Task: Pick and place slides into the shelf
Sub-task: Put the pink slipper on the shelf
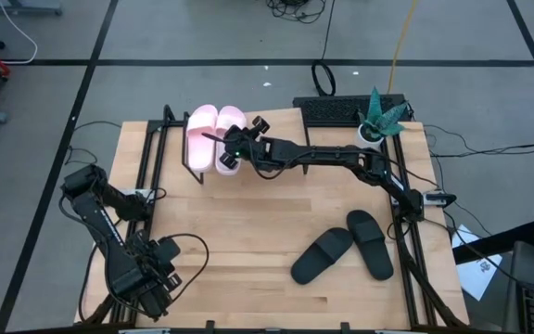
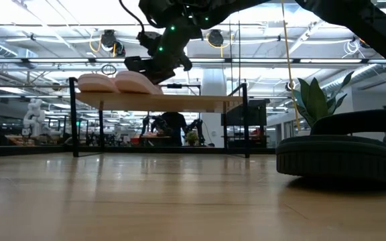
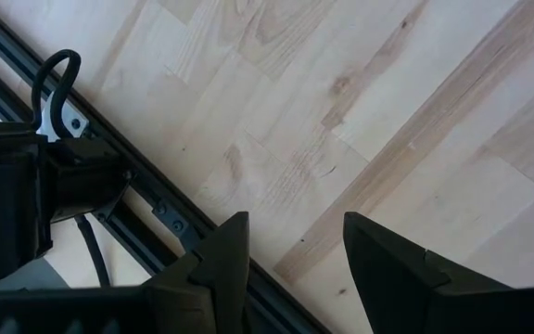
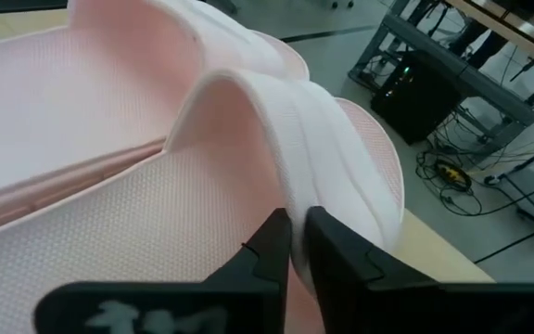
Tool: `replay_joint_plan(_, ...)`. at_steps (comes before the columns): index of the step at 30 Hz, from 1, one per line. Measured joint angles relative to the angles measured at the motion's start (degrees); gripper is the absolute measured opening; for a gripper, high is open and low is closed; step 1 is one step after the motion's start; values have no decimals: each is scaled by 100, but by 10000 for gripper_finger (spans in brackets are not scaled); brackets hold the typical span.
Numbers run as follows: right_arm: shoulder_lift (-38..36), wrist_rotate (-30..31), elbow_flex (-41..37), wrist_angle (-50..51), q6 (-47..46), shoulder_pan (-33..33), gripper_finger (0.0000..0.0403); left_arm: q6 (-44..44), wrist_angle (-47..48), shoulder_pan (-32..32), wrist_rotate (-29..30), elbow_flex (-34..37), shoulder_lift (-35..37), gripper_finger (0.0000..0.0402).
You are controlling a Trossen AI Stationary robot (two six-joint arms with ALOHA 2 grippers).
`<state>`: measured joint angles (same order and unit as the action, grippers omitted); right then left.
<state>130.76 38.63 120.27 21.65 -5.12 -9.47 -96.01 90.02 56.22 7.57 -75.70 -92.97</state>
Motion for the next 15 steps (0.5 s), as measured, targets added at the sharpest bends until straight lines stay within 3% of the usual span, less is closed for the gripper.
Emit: replay_joint_plan(15, 11, -37, -2, -42, 301, 7, 159, 140, 0, -1, -2, 0, -2, 172)
